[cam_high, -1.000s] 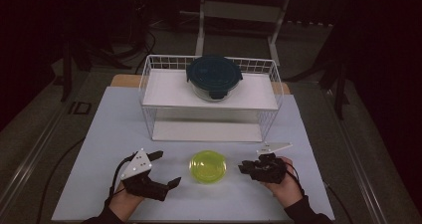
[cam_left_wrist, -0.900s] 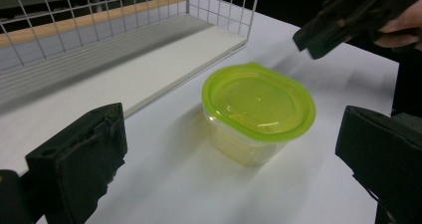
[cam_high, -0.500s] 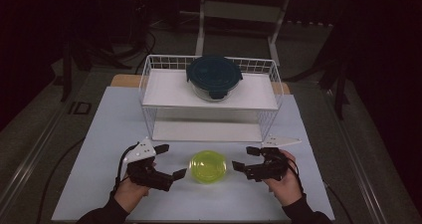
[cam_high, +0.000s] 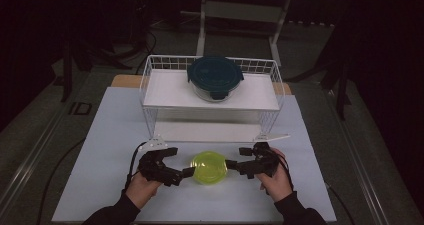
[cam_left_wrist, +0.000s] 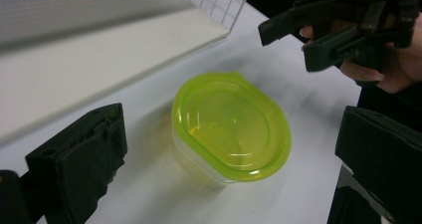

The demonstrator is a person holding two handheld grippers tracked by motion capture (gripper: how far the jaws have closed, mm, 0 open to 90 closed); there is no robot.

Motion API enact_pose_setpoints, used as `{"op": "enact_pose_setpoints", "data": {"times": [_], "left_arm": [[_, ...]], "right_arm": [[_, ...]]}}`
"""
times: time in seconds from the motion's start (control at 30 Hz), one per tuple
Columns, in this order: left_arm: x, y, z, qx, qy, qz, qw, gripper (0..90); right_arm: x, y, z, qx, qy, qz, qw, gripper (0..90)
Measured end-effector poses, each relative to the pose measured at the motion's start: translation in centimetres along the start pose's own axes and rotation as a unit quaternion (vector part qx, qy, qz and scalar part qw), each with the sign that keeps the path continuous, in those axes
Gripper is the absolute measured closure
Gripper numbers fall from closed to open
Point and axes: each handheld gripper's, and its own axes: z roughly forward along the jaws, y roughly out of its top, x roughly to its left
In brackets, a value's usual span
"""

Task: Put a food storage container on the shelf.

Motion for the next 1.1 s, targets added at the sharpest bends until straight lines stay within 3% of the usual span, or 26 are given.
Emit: {"op": "enact_pose_setpoints", "data": {"times": [0.1,0.17,0.3,0.4,0.43,0.47,0.53,0.6,0.7,0.87,1.1], "left_arm": [[0.3,-0.1,0.8,0.011,-0.002,-0.025,0.9996,0.0],[0.4,-0.1,1.1,0.015,0.003,-0.033,0.9994,2.2],[1.2,-0.2,2.1,0.035,0.000,-0.086,0.9957,9.6],[1.9,-0.5,2.5,0.046,-0.014,-0.135,0.9897,17.9],[2.2,-0.7,2.6,0.046,-0.020,-0.151,0.9873,25.3],[2.2,-0.7,2.6,0.046,-0.020,-0.151,0.9873,31.4],[2.8,-1.0,2.9,0.057,-0.027,-0.180,0.9817,38.8],[3.1,-1.2,3.1,0.063,-0.030,-0.198,0.9777,45.3],[3.3,-1.5,3.2,0.067,-0.033,-0.203,0.9762,54.6],[3.4,-1.8,3.5,0.076,-0.047,-0.220,0.9715,63.9],[3.2,-1.6,3.7,0.091,-0.055,-0.220,0.9698,70.6]], "right_arm": [[-0.3,0.0,0.8,0.008,0.004,0.042,0.9991,14.4],[-0.3,-0.1,1.2,0.018,0.002,0.054,0.9983,17.3],[-0.4,-0.4,1.8,0.028,0.007,0.085,0.9959,26.1],[-0.5,-0.7,2.3,0.039,0.008,0.103,0.9938,34.0],[-0.6,-0.7,2.5,0.042,0.008,0.110,0.9930,38.2],[-0.6,-0.7,2.5,0.042,0.008,0.110,0.9930,38.2],[-0.6,-0.8,2.8,0.053,0.008,0.121,0.9913,43.7],[-0.6,-0.9,2.9,0.057,0.005,0.122,0.9909,47.8],[-0.7,-1.0,3.1,0.064,0.006,0.132,0.9892,53.1],[-0.7,-1.2,3.3,0.076,0.010,0.144,0.9866,60.3],[-0.3,-1.2,3.3,0.080,0.020,0.146,0.9858,70.6]]}}
